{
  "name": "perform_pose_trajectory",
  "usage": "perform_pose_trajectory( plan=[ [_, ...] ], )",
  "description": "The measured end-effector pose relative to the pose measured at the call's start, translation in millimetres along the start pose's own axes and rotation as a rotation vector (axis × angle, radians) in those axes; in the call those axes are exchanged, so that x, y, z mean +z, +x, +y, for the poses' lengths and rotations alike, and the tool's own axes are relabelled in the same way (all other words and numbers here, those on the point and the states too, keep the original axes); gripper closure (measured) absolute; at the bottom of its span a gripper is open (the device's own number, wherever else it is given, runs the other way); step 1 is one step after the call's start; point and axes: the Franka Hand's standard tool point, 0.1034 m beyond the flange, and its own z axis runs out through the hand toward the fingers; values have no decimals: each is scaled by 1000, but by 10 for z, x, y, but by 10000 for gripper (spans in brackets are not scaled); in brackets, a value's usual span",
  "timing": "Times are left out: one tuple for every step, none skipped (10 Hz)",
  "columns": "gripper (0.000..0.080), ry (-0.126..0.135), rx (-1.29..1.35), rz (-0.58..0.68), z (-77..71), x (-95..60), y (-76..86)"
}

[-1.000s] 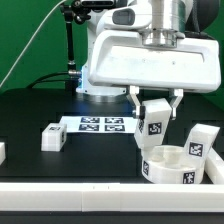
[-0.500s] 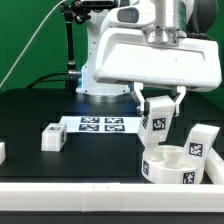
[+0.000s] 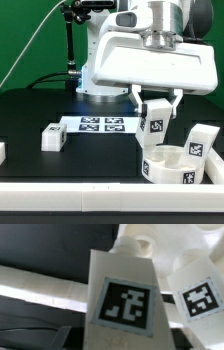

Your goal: Assemble stool

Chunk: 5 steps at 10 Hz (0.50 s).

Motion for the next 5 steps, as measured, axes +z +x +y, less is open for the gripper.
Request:
perform_pose_trajectory(
  plan=[
    [473, 4, -10, -7, -15, 1, 28],
    [473, 6, -10, -11, -20, 2, 51],
    [473, 7, -11, -11, -33, 2, 53],
    [473, 8, -12, -13, -39, 9, 43],
    [473, 7, -13, -15, -34, 25, 27]
  ],
)
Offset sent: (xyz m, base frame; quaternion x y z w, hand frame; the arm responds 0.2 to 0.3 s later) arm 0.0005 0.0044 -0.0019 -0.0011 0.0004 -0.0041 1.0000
